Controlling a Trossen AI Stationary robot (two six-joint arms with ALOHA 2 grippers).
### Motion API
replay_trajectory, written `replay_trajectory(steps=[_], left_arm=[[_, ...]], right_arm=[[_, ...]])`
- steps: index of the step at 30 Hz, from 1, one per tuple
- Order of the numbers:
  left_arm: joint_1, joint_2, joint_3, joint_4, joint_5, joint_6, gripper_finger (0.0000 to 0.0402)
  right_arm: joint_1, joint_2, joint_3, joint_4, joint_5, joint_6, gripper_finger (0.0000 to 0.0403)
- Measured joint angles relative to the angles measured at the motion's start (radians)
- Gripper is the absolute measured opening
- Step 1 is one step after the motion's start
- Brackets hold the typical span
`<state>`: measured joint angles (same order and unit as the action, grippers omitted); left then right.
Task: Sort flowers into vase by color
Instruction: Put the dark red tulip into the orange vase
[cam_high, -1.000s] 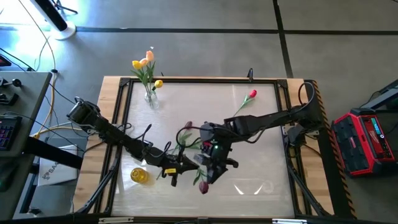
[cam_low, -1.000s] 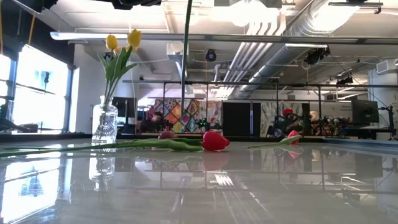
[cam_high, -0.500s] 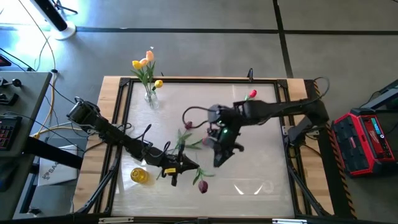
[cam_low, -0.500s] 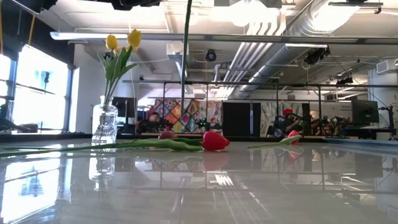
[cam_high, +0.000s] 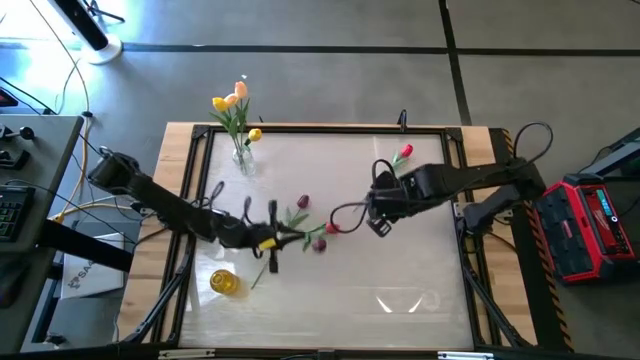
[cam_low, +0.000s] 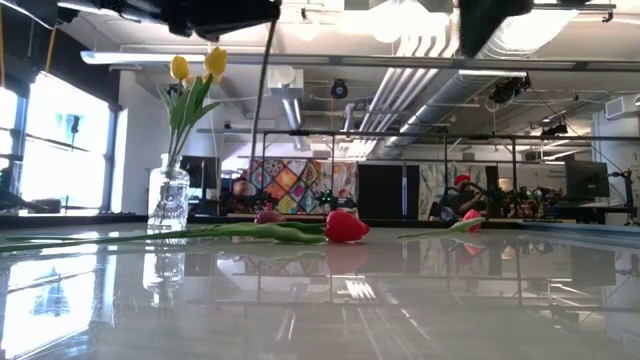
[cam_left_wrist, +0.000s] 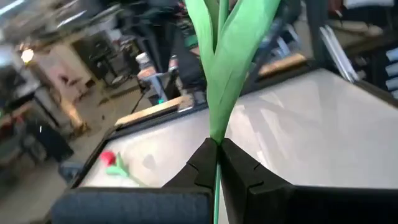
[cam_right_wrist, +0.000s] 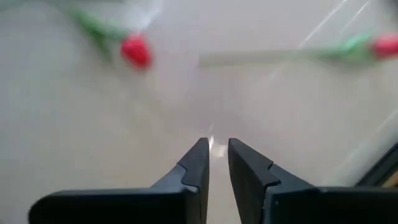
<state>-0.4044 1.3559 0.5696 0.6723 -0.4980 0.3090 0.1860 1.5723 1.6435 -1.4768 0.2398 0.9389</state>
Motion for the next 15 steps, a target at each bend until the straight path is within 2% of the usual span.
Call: replay_trajectory(steps=[2, 4, 9, 12, 15], left_arm=[[0.019, -0.055, -0.006, -0.027, -0.023, -0.060, 0.0000], [0.028, -0.118, -0.002, -0.084, -0.062, -0.102, 0.0000], [0.011, -0.287, 0.077, -0.400, -0.113, -0.213, 0.0000], [-0.033, -0.374, 0.134, -0.607, -0.121, -0.300, 0.0000], [-0.106, -0.451, 0.182, -0.751, -0.121, -0.393, 0.0000]], right_arm=[[0.015, 0.000, -0.026, 0.039, 0.102, 0.004, 0.0048], [0.021, 0.000, -0.066, 0.059, 0.160, 0.025, 0.0048], [0.029, -0.029, -0.268, 0.103, 0.286, 0.077, 0.0048], [0.029, -0.073, -0.460, 0.287, 0.273, 0.074, 0.0048], [0.029, -0.117, -0.655, 0.591, 0.227, 0.047, 0.0048]])
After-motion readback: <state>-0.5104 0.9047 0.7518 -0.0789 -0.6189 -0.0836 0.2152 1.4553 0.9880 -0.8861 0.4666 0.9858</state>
